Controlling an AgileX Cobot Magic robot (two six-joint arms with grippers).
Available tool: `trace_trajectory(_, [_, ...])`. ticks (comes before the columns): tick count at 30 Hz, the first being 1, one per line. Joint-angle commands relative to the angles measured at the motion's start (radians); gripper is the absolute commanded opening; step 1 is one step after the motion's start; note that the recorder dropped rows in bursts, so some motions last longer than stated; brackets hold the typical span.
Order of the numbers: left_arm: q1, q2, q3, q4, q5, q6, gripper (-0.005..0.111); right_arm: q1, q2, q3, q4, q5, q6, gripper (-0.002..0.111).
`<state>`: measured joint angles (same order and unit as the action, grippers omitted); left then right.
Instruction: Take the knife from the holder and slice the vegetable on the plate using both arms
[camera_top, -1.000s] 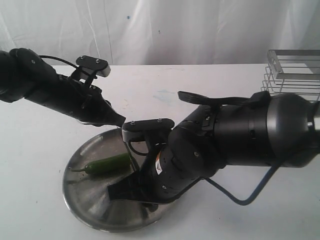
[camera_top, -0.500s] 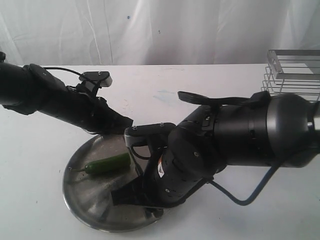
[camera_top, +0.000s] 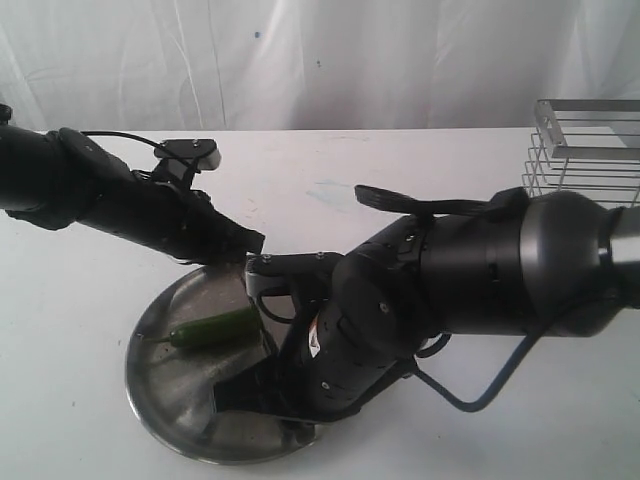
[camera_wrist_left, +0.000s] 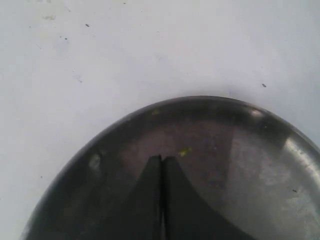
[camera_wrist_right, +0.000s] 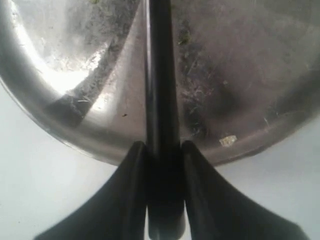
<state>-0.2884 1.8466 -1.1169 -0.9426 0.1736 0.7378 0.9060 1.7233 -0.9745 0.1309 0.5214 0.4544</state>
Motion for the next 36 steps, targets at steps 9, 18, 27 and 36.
trace_trajectory(9, [-0.003, -0.003, 0.001, 0.001, 0.026, 0.006, 0.0, 0.001, 0.034, -0.005, 0.002, -0.022, -0.014, 0.0])
trace_trajectory(18, [-0.003, -0.003, 0.001, -0.147, 0.062, 0.028, 0.0, 0.001, 0.034, -0.005, 0.002, -0.026, -0.014, 0.0])
trace_trajectory(27, [-0.003, 0.05, 0.001, -0.155, 0.064, 0.03, 0.0, 0.001, 0.034, -0.005, 0.002, -0.03, -0.014, 0.0])
trace_trajectory(36, [-0.003, 0.158, 0.001, -0.155, 0.049, 0.14, 0.0, 0.001, 0.034, -0.003, 0.0, -0.034, -0.014, 0.0])
